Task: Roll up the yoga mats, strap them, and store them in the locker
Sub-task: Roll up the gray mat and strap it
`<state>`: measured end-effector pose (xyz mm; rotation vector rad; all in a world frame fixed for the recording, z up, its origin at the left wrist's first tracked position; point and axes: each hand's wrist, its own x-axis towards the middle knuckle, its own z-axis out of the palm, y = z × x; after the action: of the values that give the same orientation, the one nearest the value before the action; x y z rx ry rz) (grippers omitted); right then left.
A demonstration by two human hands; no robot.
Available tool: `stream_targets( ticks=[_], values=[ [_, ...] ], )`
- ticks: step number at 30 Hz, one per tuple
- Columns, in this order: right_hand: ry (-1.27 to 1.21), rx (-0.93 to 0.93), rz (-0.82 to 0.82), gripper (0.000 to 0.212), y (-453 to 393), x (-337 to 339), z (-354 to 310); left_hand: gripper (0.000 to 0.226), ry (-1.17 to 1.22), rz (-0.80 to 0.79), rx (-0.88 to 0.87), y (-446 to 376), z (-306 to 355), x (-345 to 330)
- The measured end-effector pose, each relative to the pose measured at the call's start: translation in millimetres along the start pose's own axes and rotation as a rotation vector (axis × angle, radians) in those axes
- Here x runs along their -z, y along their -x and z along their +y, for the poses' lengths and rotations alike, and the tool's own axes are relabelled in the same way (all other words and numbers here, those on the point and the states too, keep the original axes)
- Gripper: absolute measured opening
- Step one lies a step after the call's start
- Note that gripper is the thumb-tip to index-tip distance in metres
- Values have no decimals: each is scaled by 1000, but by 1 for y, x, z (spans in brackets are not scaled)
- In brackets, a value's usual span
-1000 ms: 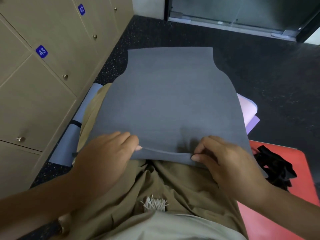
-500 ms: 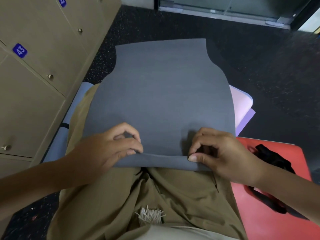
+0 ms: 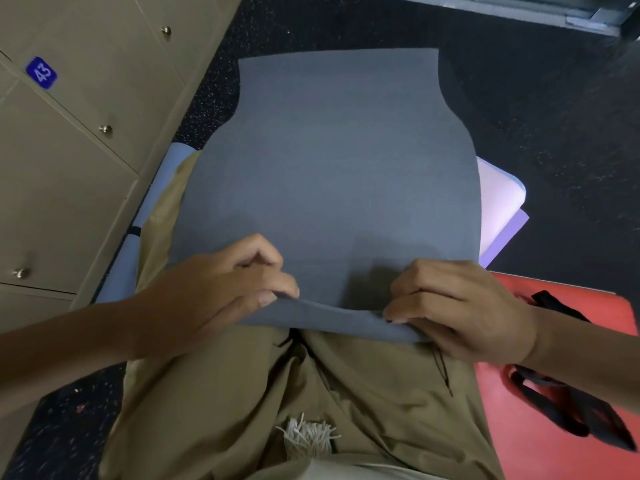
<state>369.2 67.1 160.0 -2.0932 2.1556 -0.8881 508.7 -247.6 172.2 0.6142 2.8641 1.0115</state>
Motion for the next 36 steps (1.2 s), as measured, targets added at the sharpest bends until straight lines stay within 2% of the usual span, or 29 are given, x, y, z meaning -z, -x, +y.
stream_targets(
  ticks=[4,7,10,13,16,20,23,28,36],
  values=[
    [2,67,-22,23,1,0,7,28,-51,56,-34,0,-3,-1],
    [21,122,-15,18,-1,-1,8,34,-179,44,-137,3,-2,-2],
    [60,142,-15,37,-2,1,10,35,-261,18,-181,5,-3,-2],
    [148,121,19,46,1,5,8,52,-363,-19,-178,3,-1,-3],
    [223,115,32,44,3,6,3,50,-495,7,-190,2,3,-6],
    [389,100,28,30,6,7,-9,46,-709,78,-164,6,20,-12],
    [484,0,11,24,8,7,-29,41,-799,160,-99,11,35,-22],
    [552,-283,75,29,2,3,-55,43,-729,247,10,12,42,-29],
    [642,-462,118,25,6,-24,-87,38,-618,380,208,24,55,-41]
  ],
)
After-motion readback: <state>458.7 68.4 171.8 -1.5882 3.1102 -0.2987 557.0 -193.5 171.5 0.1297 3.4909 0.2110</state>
